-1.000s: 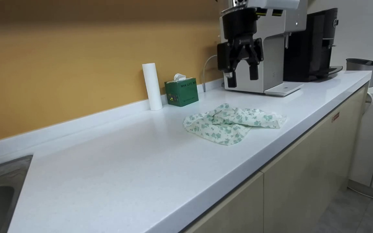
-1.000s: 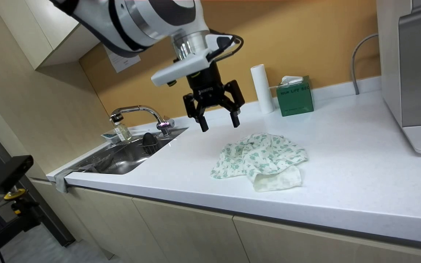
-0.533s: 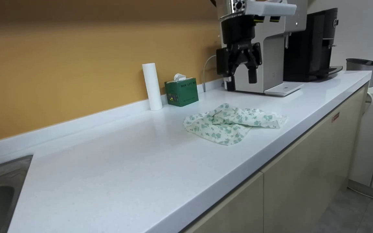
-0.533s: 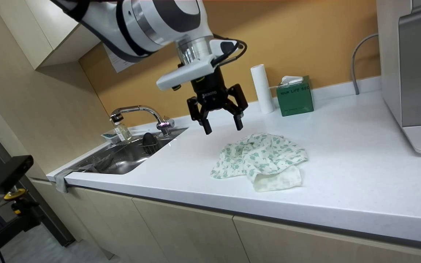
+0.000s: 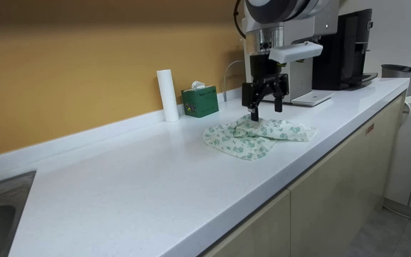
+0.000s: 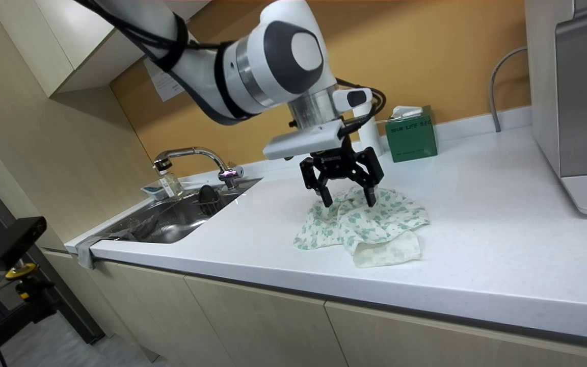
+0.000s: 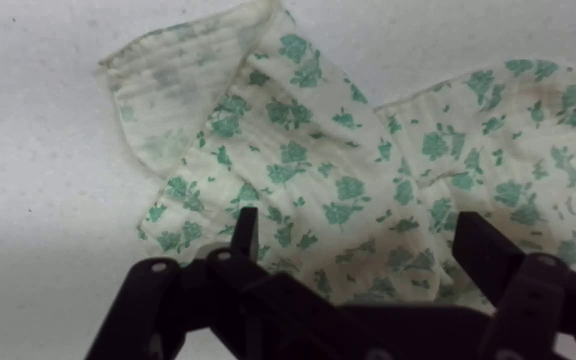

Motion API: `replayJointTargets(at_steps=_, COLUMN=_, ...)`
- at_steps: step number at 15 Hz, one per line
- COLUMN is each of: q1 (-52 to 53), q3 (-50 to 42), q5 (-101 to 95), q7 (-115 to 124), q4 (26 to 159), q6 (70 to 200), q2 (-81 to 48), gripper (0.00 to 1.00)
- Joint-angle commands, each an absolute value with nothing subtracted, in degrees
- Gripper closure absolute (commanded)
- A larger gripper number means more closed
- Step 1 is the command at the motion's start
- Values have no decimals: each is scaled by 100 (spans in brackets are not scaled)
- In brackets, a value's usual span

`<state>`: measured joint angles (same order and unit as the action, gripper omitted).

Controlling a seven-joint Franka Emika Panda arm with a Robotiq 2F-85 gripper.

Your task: Use the towel to wipe the counter.

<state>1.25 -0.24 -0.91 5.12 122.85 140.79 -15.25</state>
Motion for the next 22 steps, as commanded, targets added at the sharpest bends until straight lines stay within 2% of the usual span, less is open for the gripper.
replayJointTargets(at_steps=1, q1=184, q3=-139, q5=-169, q7=873, q4=12046, q6=14506, q2=-1972, gripper=6)
replayJointTargets(at_steps=2, q1=179, q3=-131, q5=-106, q7=848, q4=12025, q6=14629, q2=-2062, gripper=26)
replayJointTargets(at_steps=12, q1=269, q3=11, q5=136, q7=757, q4=12010, q6=15171, q2=-2354, gripper=96)
replayJointTargets(at_steps=14, q1=330, q3=77, q5=168, q7=731, q4=12018, q6=15170, q2=-2424, gripper=100)
replayJointTargets(at_steps=22, q1=352, q3=-111, q5=101, q7=935, q4=12214, q6=15097, q2=-2369, gripper=99)
